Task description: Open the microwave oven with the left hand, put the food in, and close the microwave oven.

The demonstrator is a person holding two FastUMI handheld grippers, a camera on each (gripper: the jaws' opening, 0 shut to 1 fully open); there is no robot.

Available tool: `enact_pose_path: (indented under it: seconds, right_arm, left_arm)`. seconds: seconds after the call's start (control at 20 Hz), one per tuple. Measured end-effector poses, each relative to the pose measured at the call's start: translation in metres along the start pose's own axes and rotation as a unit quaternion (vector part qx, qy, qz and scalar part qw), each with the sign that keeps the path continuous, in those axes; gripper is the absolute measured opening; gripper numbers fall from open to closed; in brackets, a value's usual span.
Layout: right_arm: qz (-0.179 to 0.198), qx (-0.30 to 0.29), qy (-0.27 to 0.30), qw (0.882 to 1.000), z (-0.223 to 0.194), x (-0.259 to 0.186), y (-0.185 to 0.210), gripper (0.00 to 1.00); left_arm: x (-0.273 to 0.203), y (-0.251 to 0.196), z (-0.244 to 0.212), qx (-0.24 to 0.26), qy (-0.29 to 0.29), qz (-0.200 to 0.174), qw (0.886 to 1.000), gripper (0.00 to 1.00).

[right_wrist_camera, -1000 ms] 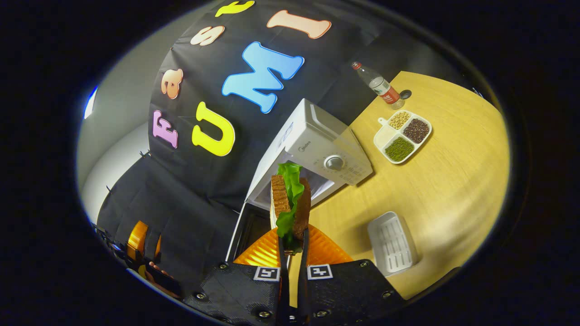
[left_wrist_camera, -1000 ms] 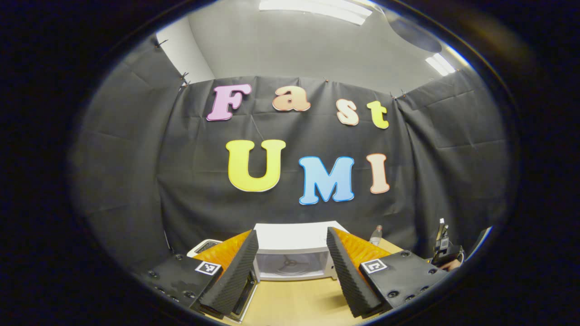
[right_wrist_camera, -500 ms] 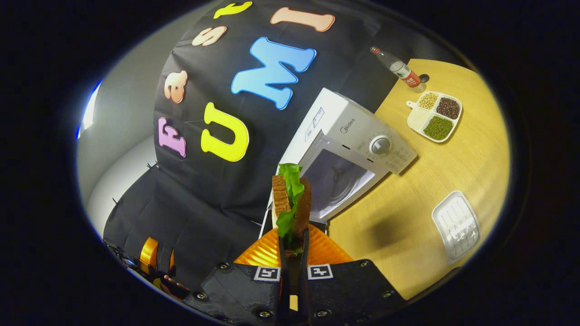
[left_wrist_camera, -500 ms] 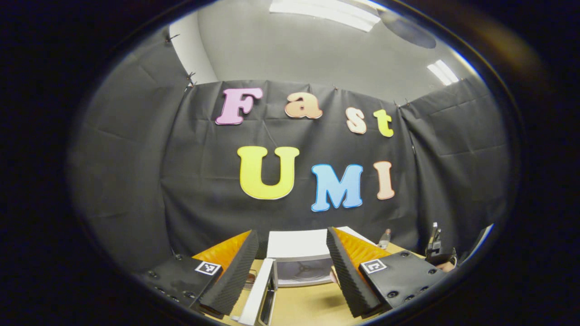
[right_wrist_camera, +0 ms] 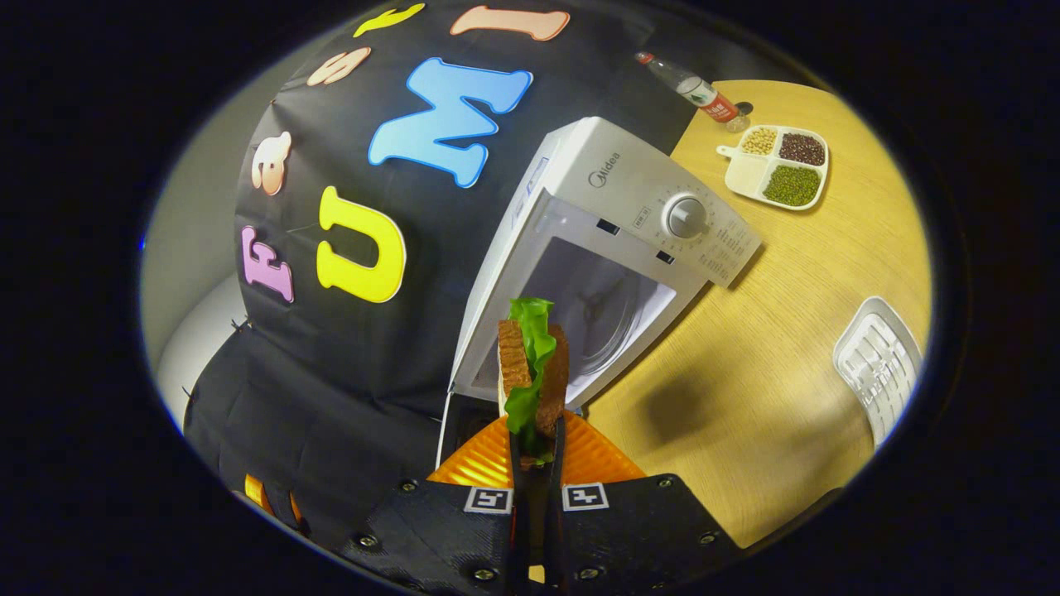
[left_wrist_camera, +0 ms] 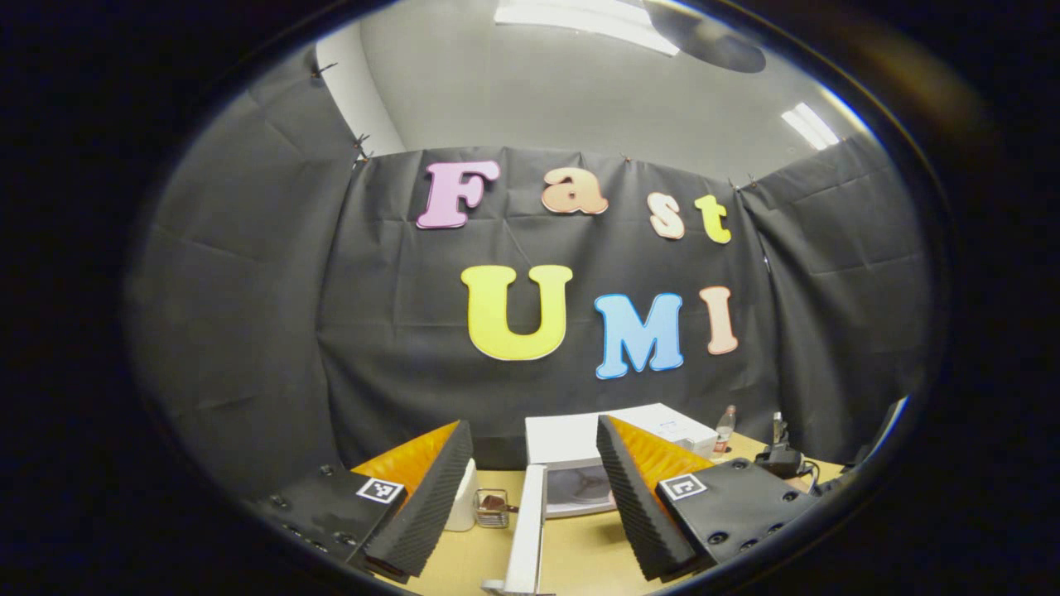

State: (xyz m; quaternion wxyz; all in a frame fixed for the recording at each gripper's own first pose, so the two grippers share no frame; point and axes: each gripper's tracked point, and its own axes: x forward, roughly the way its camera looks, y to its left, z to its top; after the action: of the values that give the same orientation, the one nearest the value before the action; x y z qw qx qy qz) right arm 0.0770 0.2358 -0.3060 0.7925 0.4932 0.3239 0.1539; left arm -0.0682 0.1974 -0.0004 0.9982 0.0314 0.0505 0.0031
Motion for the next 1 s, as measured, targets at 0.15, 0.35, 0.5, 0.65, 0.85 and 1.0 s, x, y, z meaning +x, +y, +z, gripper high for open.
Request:
enact_pose_path:
  seconds: [0.15, 0.35, 0.5, 0.65, 0.85, 1.0]
  right_arm:
    - [-0.001, 0.034, -0.026, 0.999, 0.007, 0.03, -0.002, 0.07]
    - [-0.013, 0.079, -0.051, 0.996, 0.004, 0.073, -0.012, 0.07]
    - [-0.014, 0.103, -0.08, 0.991, 0.005, 0.099, -0.014, 0.07]
    - [-0.032, 0.134, -0.103, 0.985, 0.009, 0.13, -0.022, 0.07]
    - [-0.043, 0.14, -0.129, 0.981, 0.015, 0.167, -0.027, 0.07]
    - [-0.051, 0.19, -0.155, 0.968, 0.022, 0.188, -0.034, 0.07]
  left_arm:
    - [-0.007, 0.015, -0.005, -0.003, 0.004, 0.008, 1.0, 0.97]
    - [-0.017, 0.032, -0.007, -0.004, 0.005, 0.02, 1.0, 0.96]
    - [-0.023, 0.044, -0.007, 0.005, 0.005, 0.03, 1.0, 0.96]
    - [-0.03, 0.059, -0.014, 0.006, 0.013, 0.042, 0.999, 0.95]
    - [-0.029, 0.074, -0.037, 0.006, 0.039, 0.059, 0.997, 0.96]
    - [-0.03, 0.087, -0.049, 0.011, 0.057, 0.071, 0.996, 0.96]
